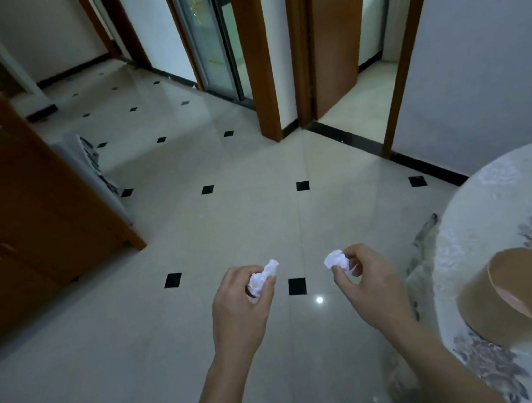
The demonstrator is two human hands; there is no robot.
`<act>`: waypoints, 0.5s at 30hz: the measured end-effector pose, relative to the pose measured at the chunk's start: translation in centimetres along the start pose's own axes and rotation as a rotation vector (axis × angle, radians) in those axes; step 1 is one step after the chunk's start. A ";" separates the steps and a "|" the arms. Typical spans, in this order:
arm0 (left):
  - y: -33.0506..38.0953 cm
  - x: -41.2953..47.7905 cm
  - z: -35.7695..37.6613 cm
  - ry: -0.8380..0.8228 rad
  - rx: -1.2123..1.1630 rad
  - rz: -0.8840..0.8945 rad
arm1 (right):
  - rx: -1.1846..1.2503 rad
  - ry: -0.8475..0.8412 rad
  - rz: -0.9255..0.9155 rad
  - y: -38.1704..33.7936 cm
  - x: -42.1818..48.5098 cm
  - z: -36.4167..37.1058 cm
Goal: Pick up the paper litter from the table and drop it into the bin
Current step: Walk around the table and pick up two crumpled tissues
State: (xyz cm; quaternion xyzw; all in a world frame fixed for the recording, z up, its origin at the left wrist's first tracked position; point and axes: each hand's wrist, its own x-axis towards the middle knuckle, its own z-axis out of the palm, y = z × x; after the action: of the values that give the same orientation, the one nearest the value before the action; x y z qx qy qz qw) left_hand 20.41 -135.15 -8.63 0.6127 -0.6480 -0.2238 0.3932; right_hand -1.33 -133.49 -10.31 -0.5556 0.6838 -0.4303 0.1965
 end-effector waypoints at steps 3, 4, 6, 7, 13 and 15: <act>1.3 3.0 3.2 -0.090 -0.050 0.035 | -0.037 0.077 0.001 0.6 1.9 -1.6; 1.9 4.0 4.4 -0.123 -0.068 0.052 | -0.046 0.100 0.026 1.0 2.3 -2.3; 3.1 5.7 7.0 -0.198 -0.086 0.101 | -0.086 0.158 0.091 2.2 3.0 -3.7; 3.7 6.5 8.3 -0.241 -0.090 0.132 | -0.107 0.190 0.121 2.9 3.1 -4.5; 8.3 9.9 16.1 -0.469 -0.169 0.343 | -0.281 0.428 0.320 6.7 2.9 -9.1; 9.7 10.4 18.3 -0.550 -0.203 0.402 | -0.322 0.494 0.406 7.3 2.6 -10.5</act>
State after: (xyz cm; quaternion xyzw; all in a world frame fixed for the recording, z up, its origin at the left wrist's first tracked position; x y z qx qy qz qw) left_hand 0.66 -147.35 -9.51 0.3475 -0.8118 -0.3617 0.2989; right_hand -14.25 -131.96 -9.85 -0.3114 0.8661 -0.3907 0.0166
